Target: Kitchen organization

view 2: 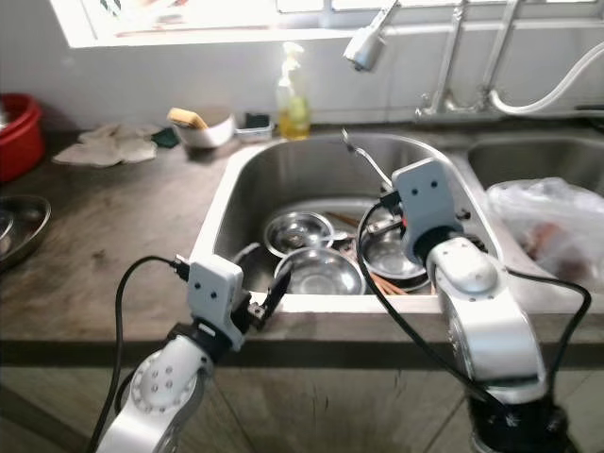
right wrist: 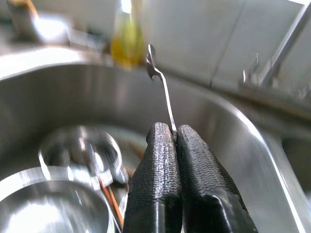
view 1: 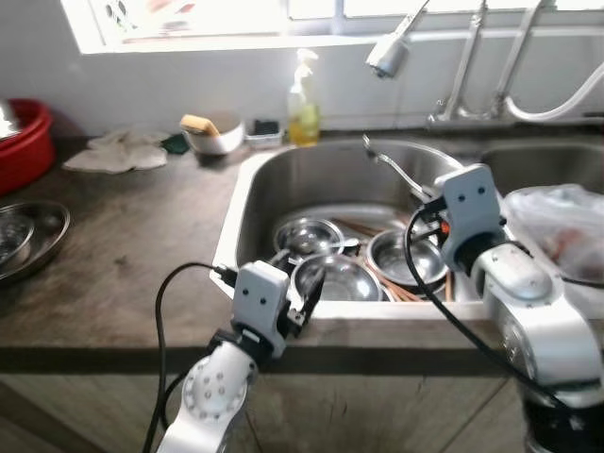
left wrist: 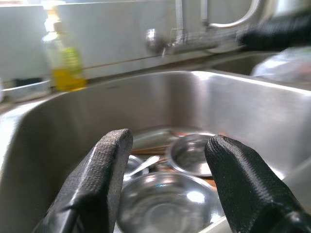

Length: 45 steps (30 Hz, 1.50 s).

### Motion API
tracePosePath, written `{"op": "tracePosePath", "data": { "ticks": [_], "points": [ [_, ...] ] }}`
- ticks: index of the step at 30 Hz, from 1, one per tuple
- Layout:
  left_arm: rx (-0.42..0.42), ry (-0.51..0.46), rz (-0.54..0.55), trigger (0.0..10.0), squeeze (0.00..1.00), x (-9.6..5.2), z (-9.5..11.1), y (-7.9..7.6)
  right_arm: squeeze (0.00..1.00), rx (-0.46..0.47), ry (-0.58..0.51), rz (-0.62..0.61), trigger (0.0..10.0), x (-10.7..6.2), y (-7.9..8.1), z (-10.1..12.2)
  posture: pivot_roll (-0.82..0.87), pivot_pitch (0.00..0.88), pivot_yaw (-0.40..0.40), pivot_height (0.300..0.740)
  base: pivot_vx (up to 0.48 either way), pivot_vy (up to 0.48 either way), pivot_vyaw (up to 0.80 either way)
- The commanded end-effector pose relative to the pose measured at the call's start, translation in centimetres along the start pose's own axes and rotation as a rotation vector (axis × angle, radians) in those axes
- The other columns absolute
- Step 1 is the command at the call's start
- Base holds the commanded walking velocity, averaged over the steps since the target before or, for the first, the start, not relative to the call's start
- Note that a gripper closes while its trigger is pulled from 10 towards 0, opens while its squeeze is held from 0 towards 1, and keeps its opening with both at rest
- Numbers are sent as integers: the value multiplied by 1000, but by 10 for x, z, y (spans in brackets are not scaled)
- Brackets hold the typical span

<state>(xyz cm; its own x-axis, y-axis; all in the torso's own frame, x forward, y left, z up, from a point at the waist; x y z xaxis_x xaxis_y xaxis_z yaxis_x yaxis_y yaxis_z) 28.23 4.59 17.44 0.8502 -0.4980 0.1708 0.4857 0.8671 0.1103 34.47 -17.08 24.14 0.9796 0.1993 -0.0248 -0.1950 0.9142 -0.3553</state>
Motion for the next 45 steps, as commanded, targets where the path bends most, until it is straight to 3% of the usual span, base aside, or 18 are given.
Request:
{"op": "tracePosePath", "data": {
  "ticks": [1,9,16,18,32,33,34,35,36,45],
  "points": [
    [-3,-5,-23,10000,0,0,2,-6,0,-20,45,40,10000,2,-1,-6,76,96,18,740,0,0,0],
    [-7,-6,-30,10000,0,0,3,-8,0,-92,190,106,10000,13,-12,-27,84,103,10,740,0,0,0],
    [-14,-5,-47,10000,0,-3,3,-15,0,-146,324,217,10000,26,-5,-53,91,109,2,740,0,0,0],
    [-6,0,-56,10000,0,-3,2,-19,0,-161,368,283,10000,28,4,-63,99,113,-1,740,0,0,0],
    [-13,18,-71,10000,0,-11,-3,-24,0,-207,459,332,10000,34,9,-91,99,116,2,740,0,0,0],
    [-20,26,-73,10000,0,-12,-5,-24,55,-208,460,347,10000,33,12,-93,100,117,5,740,0,0,0],
    [-21,41,-86,10000,0,-14,-9,-24,573,-209,460,356,10000,32,14,-95,100,115,4,740,0,0,0],
    [-22,53,-95,10000,0,-15,-12,-25,573,-211,460,362,10000,31,16,-96,100,115,4,740,0,0,0],
    [-24,60,-108,10000,0,-17,-15,-26,1000,-209,459,365,10000,30,17,-97,100,113,5,740,0,0,0],
    [-18,78,-140,10000,0,-21,-20,-27,1000,-210,424,323,10000,31,13,-93,96,114,6,740,0,0,0]
  ]
}}
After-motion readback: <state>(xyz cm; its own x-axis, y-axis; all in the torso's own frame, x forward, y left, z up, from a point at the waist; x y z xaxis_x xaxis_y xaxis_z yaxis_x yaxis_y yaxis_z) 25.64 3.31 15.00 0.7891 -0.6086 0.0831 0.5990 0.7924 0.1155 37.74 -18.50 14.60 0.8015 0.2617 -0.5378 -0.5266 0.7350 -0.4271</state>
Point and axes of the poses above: a point about 5 cm out from each wrist's last joint towards the gripper, its own x axis pointing out of the wrist towards the gripper, its own z axis along the axis of the wrist's last joint, y = z × x, the point moved 5 cm from there along x, pointing out of the wrist towards the gripper, and after that the axes turned 1 degree about -x, right-handed, at the moved point
